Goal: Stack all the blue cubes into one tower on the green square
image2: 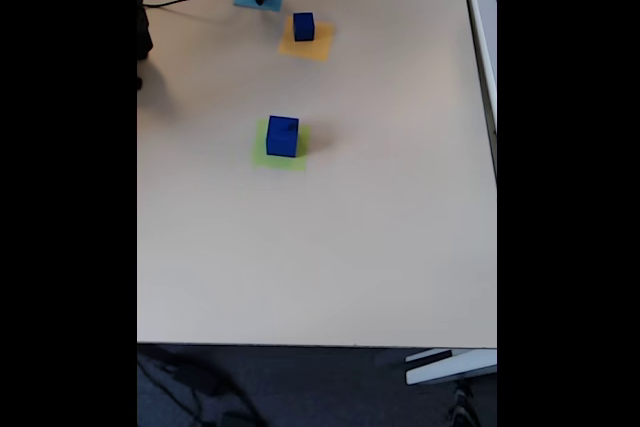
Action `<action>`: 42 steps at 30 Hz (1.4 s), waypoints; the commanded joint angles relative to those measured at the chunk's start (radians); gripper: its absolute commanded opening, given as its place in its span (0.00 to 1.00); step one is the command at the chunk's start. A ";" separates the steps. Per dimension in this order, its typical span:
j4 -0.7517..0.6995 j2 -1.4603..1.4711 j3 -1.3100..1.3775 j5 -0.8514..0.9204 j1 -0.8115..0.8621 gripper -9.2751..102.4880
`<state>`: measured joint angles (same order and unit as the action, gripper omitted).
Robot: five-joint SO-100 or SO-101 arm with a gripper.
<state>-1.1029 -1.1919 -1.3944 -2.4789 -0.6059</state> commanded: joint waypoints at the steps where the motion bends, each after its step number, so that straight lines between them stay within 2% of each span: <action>1: -0.044 -0.028 0.140 0.046 0.026 0.31; 8: -0.100 -0.029 0.288 0.147 0.091 0.32; 10: -0.101 -0.038 0.301 0.176 0.110 0.35; 17: -0.110 -0.071 0.304 0.279 0.173 0.40; 29: -0.104 -0.135 0.279 0.445 0.276 0.41; 42: -0.069 -0.314 0.130 0.845 0.509 0.40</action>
<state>-1.2042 -1.3913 -1.2441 -1.7104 -0.1442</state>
